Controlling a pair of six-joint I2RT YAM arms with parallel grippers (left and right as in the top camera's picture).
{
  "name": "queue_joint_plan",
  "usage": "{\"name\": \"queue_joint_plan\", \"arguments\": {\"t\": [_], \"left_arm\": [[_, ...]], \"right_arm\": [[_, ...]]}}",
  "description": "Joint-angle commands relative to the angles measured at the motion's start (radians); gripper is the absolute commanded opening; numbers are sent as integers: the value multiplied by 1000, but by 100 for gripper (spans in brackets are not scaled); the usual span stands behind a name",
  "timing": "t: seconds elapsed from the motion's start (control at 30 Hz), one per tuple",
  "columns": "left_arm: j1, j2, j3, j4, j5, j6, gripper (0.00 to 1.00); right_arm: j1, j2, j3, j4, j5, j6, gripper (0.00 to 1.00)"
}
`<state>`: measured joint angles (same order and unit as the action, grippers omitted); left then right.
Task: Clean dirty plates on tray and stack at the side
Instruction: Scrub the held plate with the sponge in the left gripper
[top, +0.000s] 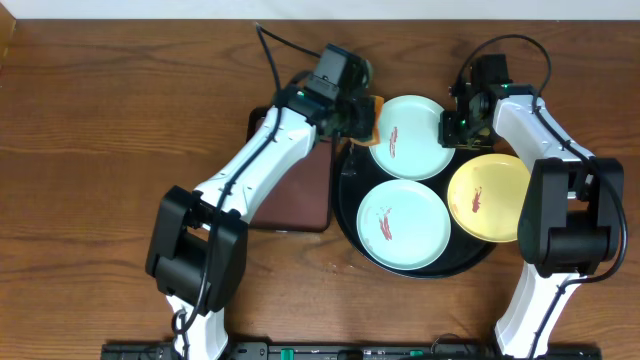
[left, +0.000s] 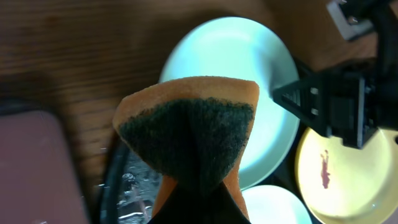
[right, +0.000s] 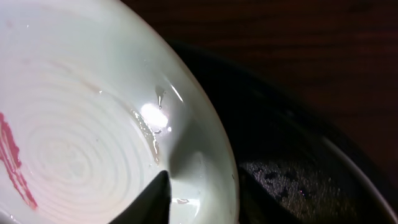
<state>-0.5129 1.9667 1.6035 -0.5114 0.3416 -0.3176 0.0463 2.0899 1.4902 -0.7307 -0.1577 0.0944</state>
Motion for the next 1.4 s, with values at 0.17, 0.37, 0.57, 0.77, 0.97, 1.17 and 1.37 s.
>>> {"name": "queue_joint_plan", "arguments": {"t": [0.17, 0.37, 0.57, 0.77, 0.97, 1.17, 1.37], "left_arm": [[-68, 55, 29, 88, -25, -63, 7], [-101, 129, 29, 165, -39, -148, 8], [-135, 210, 29, 217, -39, -198, 7], [-137, 266, 29, 273, -50, -256, 7], [-110, 278, 30, 116, -312, -96, 7], [-92, 278, 32, 72, -440, -46, 8], [-99, 278, 31, 209, -381, -231, 8]], "right_arm": [[-2, -23, -86, 48, 49, 23, 1], [-2, -30, -93, 15, 53, 21, 1], [0, -52, -93, -6, 53, 21, 1], [1, -61, -93, -14, 53, 21, 1], [1, -61, -93, -18, 53, 21, 1], [1, -61, -93, -25, 56, 20, 1], [7, -61, -93, -24, 56, 1, 1]]}}
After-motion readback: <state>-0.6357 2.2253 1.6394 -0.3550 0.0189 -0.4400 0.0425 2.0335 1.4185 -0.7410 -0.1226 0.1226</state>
